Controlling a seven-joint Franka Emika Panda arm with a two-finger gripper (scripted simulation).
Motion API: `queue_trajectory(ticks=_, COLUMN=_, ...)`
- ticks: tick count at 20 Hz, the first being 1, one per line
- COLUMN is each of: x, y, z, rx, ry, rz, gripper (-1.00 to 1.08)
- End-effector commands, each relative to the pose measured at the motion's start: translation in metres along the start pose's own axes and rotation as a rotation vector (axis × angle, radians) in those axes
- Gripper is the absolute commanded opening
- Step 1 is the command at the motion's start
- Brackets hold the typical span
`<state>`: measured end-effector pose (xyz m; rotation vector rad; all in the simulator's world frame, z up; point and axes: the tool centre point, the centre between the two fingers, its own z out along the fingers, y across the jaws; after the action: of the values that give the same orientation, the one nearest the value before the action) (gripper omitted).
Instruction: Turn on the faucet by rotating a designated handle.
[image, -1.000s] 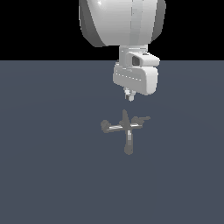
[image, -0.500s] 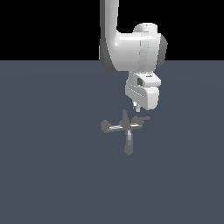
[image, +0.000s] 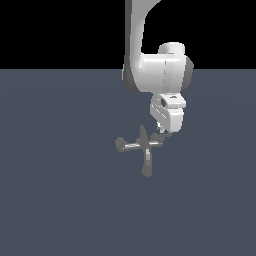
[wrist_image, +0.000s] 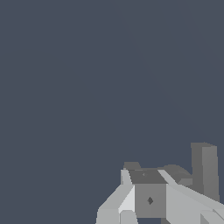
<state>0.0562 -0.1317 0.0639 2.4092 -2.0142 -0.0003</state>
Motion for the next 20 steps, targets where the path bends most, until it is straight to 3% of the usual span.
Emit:
queue_trajectory(ticks=1, x=0.003, y=-0.002, z=0.003, rx=0.001, ry=0.0, rz=0.011, gripper=-1.0)
queue_trajectory(ticks=7, x=0.003, y=-0.002, z=0.003, rx=0.001, ry=0.0, rz=0.013, gripper=-1.0)
queue_trajectory(ticks=14, x=0.024, y=0.025, z=0.003, rx=0.001, ry=-0.001, rz=0.013, gripper=-1.0)
queue_trajectory(ticks=20, x=0.019, y=0.033, z=0.003, rx=0.003, ry=-0.001, rz=0.011, gripper=-1.0)
